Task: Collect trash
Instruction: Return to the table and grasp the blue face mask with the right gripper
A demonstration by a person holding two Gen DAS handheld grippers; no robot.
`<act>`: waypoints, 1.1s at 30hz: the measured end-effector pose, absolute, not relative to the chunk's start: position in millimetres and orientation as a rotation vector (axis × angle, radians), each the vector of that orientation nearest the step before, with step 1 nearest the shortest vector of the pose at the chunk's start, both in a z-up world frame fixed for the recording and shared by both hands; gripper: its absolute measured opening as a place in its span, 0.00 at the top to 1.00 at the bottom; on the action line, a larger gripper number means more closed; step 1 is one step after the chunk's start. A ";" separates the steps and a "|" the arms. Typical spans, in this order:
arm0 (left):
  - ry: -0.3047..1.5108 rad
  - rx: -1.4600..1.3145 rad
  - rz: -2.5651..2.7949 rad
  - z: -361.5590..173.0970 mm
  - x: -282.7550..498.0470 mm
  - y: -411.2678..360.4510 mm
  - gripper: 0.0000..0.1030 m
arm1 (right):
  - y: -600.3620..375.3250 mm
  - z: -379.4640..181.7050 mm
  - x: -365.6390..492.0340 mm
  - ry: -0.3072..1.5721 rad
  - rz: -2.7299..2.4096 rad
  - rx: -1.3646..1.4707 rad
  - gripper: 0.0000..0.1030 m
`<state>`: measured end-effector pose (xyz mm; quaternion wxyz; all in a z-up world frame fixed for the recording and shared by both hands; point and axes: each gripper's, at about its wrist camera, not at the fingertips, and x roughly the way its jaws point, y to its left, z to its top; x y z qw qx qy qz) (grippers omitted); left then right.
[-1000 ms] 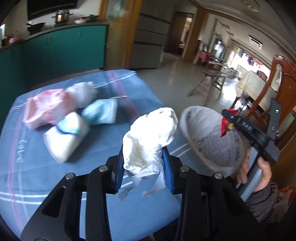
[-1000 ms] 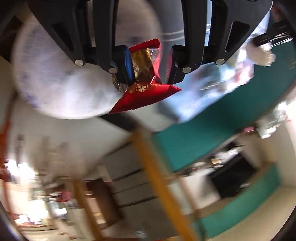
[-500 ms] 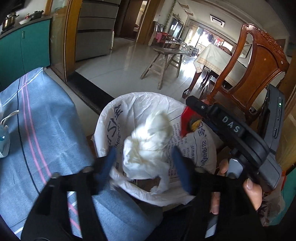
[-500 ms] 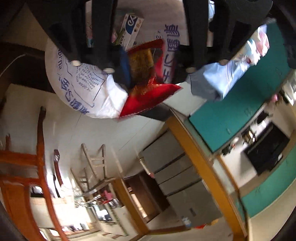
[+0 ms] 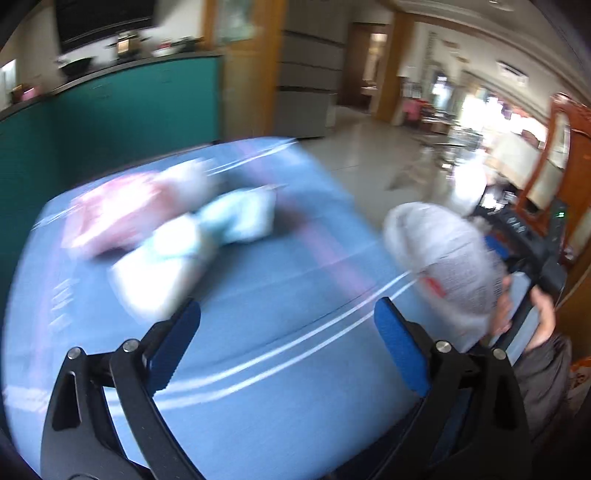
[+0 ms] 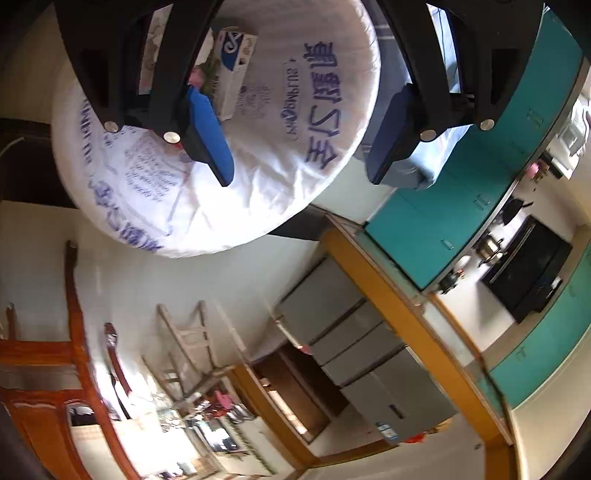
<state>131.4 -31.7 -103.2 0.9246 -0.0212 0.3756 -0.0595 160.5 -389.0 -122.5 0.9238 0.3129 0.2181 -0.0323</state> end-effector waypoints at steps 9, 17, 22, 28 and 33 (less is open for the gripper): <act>0.740 0.026 0.131 -95.9 52.5 90.6 0.05 | -338.9 -115.0 124.4 0.551 -0.062 0.469 0.29; 0.737 -0.093 0.140 -103.7 35.9 131.2 0.05 | -242.3 -49.4 169.8 0.646 0.099 0.322 0.24; 0.735 -0.097 0.148 -108.9 15.6 143.3 0.05 | -152.8 -50.4 231.0 0.771 0.278 0.272 0.24; 0.737 -0.124 0.204 -113.7 -15.6 168.5 0.04 | -91.6 -85.2 287.6 0.946 0.237 0.290 0.24; 0.745 -0.148 0.242 -115.3 -31.3 188.1 0.04 | -58.3 -109.3 296.5 1.022 0.200 0.171 0.24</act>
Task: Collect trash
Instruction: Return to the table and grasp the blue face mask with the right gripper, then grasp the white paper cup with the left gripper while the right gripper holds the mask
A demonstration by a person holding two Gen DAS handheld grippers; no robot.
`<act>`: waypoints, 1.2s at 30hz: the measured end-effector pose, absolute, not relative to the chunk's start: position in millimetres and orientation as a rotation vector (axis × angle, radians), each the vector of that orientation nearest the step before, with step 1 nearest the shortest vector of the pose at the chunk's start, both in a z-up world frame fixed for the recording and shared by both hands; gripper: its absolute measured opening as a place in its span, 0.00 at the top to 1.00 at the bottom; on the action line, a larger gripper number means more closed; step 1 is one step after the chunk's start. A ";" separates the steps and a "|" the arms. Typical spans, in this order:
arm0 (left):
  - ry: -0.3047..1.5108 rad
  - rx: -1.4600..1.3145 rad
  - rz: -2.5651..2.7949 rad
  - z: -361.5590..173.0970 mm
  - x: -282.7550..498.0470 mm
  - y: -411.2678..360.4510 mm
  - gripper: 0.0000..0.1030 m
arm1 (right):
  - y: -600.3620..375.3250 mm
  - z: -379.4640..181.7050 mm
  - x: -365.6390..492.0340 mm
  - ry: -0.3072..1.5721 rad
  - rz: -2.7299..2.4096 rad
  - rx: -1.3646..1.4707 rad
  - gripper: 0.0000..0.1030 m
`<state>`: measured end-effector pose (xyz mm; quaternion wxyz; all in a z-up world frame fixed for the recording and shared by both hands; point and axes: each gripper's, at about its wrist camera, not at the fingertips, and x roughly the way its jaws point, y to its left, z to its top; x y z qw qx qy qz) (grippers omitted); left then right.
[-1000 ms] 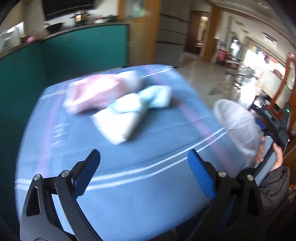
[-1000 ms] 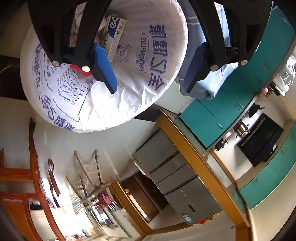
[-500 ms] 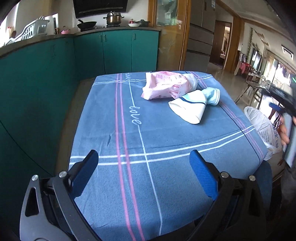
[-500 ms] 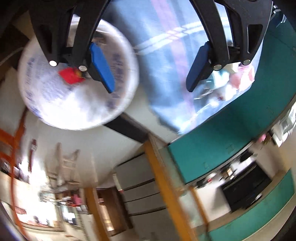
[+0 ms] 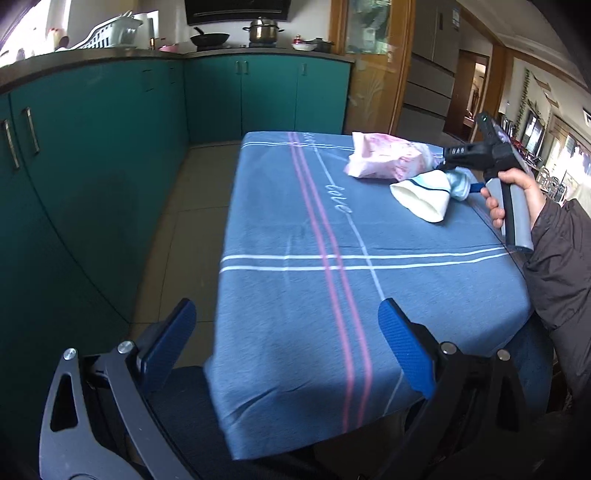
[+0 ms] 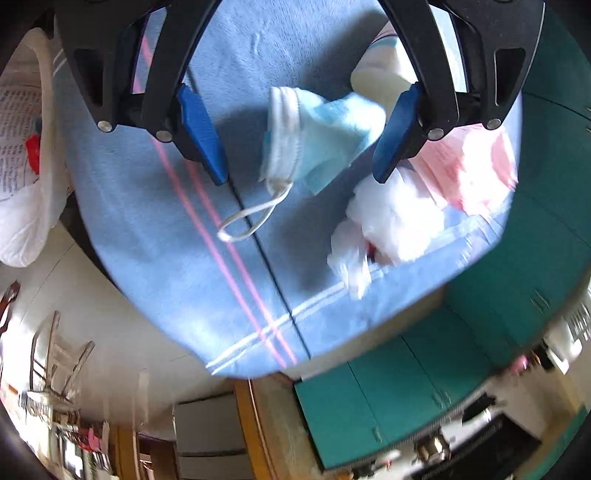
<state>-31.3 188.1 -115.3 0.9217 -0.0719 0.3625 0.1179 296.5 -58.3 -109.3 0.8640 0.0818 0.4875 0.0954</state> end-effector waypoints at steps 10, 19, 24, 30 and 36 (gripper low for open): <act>0.752 -0.164 0.212 -117.4 -19.3 188.7 0.04 | -44.5 -114.1 273.5 1.027 0.248 0.064 0.70; 0.779 -0.161 0.177 -125.3 -4.6 177.8 0.04 | -52.2 -114.0 222.3 1.059 0.326 -0.013 0.73; 0.789 -0.164 0.160 -127.4 2.8 174.0 0.04 | -50.3 -111.7 184.2 1.063 0.391 -0.086 0.73; 0.798 -0.156 0.151 -127.4 14.8 169.8 0.04 | -59.7 -110.6 155.4 1.059 0.391 -0.097 0.72; 0.807 -0.151 0.150 -127.1 21.4 165.3 0.04 | -80.9 -108.6 147.1 1.042 0.334 -0.076 0.71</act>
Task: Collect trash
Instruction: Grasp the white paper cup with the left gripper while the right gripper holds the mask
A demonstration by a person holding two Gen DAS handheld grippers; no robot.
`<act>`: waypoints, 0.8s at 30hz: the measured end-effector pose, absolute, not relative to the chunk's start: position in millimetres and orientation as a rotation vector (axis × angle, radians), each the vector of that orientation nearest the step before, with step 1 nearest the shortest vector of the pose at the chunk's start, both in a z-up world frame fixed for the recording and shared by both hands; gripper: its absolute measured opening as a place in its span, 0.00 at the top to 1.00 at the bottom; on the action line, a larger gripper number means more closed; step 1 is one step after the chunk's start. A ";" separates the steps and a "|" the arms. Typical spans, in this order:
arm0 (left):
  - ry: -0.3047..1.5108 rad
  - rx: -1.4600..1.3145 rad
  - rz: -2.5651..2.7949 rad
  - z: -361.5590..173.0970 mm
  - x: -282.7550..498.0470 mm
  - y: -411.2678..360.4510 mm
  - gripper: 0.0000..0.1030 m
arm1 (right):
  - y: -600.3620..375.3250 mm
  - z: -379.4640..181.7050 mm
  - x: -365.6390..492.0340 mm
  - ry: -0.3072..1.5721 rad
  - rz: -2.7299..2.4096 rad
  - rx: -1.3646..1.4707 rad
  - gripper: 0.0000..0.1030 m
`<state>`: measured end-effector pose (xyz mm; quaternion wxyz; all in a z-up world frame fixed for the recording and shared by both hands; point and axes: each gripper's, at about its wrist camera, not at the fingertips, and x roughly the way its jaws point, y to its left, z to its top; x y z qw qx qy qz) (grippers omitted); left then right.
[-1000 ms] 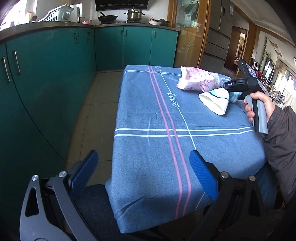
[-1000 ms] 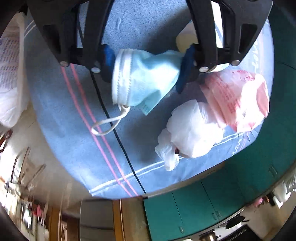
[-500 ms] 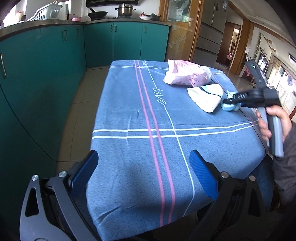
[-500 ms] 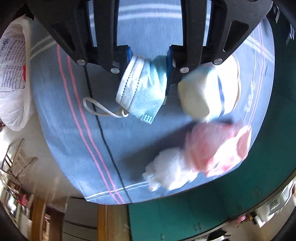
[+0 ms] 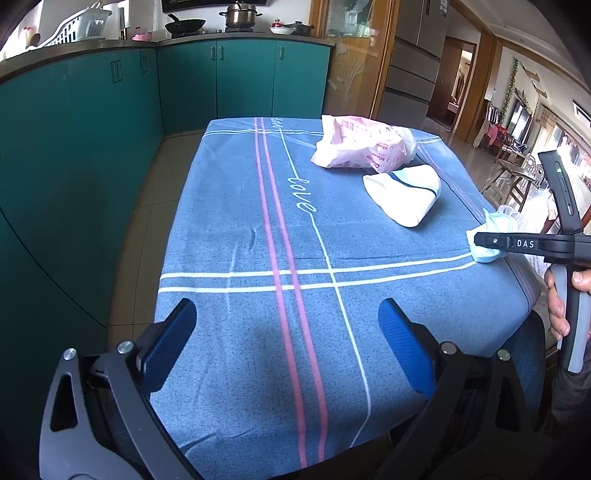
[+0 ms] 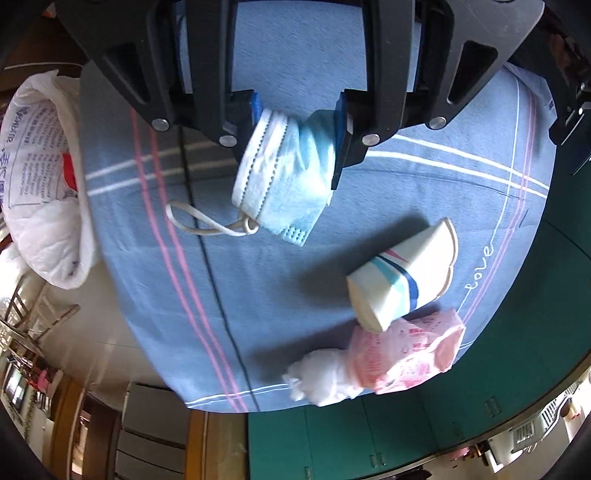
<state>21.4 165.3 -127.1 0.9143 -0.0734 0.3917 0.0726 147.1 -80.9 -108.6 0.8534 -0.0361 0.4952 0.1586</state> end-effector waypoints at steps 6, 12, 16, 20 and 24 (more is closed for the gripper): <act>0.810 -0.141 0.146 -126.4 26.9 159.9 0.04 | -91.2 -109.0 152.6 1.044 0.315 -0.037 0.64; 0.793 -0.147 0.143 -119.2 44.2 163.0 0.04 | -93.5 -101.3 147.9 0.999 0.318 -0.028 0.45; 0.792 -0.198 0.139 -117.1 60.8 172.3 0.04 | -97.8 -92.8 144.2 0.958 0.317 -0.021 0.40; 0.765 -0.204 0.100 -109.3 85.7 169.8 0.04 | -104.9 -90.2 143.7 0.948 0.307 -0.019 0.37; 0.760 -0.156 0.031 -101.6 125.3 146.0 0.04 | -110.4 -91.5 144.4 0.946 0.306 -0.015 0.36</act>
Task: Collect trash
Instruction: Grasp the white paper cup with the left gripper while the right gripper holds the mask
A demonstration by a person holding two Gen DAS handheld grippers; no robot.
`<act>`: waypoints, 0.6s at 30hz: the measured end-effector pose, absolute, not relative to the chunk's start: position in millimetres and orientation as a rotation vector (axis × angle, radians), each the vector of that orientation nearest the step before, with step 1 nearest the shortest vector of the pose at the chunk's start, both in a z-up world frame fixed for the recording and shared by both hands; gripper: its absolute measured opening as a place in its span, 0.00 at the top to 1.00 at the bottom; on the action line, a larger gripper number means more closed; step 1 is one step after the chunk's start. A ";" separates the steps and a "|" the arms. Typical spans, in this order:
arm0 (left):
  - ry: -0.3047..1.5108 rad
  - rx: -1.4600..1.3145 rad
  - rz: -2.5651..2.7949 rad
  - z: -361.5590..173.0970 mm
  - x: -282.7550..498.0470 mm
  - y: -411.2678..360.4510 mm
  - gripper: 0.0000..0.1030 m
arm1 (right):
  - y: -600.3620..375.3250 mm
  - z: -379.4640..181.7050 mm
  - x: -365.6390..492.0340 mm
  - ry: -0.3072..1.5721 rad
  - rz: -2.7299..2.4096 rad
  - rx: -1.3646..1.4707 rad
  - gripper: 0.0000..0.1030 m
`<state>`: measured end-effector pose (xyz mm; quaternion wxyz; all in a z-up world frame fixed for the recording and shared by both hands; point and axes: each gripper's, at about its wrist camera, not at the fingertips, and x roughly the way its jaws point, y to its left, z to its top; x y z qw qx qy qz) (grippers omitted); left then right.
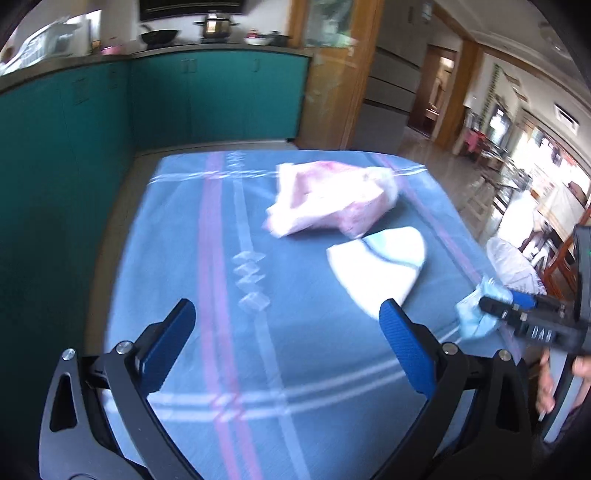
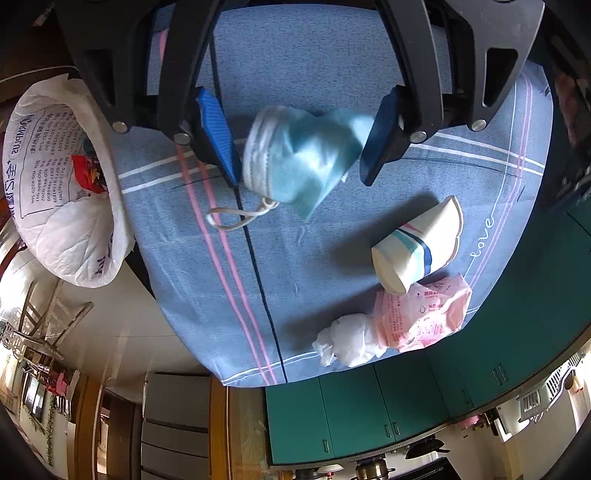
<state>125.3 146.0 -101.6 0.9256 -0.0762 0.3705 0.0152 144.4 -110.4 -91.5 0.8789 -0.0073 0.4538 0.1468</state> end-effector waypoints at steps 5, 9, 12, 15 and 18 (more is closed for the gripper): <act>0.797 -0.016 -0.100 -102.2 183.1 92.1 0.04 | -121.7 -91.9 143.0 0.942 0.296 -0.009 0.33; 0.877 0.098 -0.192 -118.9 219.3 53.4 0.04 | -134.3 -94.7 141.6 0.949 0.305 0.024 0.30; 0.904 0.193 -0.227 -130.8 235.0 36.7 0.04 | -138.8 -98.7 142.3 0.961 0.322 0.043 0.30; 0.977 0.232 -0.258 -143.2 246.0 30.5 0.04 | -138.0 -102.4 144.3 0.968 0.334 0.046 0.29; 0.974 0.255 -0.263 -143.5 245.8 30.4 0.19 | -137.6 -105.5 146.9 0.972 0.349 0.060 0.29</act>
